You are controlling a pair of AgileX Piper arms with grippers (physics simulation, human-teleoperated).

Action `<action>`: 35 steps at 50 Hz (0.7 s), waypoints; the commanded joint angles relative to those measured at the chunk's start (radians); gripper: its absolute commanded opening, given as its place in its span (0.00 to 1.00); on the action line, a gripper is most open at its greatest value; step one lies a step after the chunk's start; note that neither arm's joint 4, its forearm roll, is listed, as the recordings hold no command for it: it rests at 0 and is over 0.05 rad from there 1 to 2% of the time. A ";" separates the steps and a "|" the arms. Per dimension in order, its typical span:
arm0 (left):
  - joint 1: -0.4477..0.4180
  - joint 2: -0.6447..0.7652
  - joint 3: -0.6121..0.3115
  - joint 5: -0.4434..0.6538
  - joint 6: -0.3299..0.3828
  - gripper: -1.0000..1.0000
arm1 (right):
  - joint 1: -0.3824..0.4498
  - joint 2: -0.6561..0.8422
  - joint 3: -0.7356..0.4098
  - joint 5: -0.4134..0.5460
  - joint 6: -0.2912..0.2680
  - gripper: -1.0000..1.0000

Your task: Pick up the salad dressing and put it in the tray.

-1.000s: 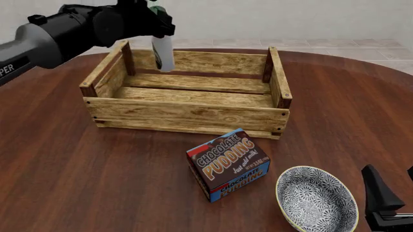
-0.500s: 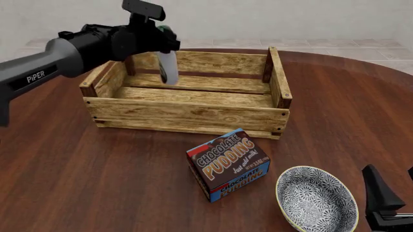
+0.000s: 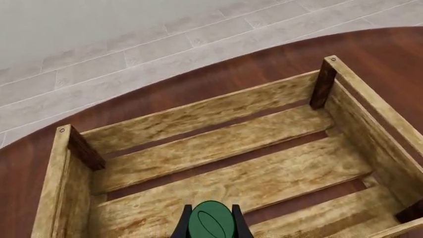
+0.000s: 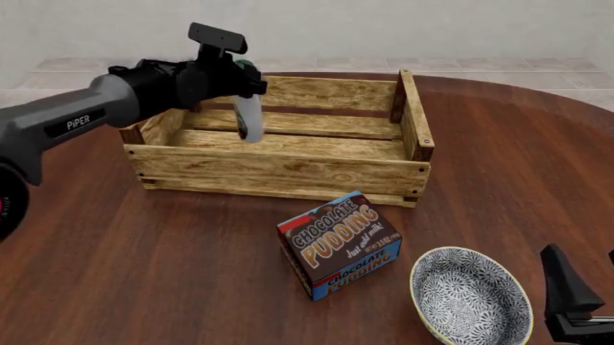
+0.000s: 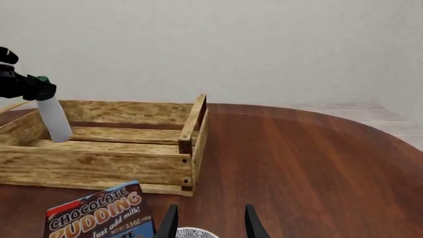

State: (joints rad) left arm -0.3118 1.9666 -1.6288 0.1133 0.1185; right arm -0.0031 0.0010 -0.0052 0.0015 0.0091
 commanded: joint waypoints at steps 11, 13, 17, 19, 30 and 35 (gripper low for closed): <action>0.011 0.047 0.023 -0.043 -0.013 0.00 | -0.005 0.000 0.000 -0.002 0.002 1.00; 0.014 0.048 0.027 -0.048 -0.012 0.00 | -0.006 0.000 -0.002 0.000 0.003 1.00; 0.014 0.055 0.028 -0.050 -0.014 0.00 | -0.007 0.000 -0.003 0.001 0.003 1.00; 0.013 0.061 0.029 -0.053 -0.014 0.00 | -0.007 0.000 -0.002 0.000 0.004 1.00; 0.010 0.077 0.038 -0.065 -0.014 0.00 | -0.010 0.000 0.000 -0.003 0.009 1.00; 0.010 0.086 0.038 -0.068 -0.016 0.00 | -0.010 0.000 -0.001 -0.003 0.011 1.00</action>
State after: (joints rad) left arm -0.3015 2.0417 -1.5883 0.0565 0.0915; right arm -0.0117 0.0009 -0.0054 -0.0010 0.0165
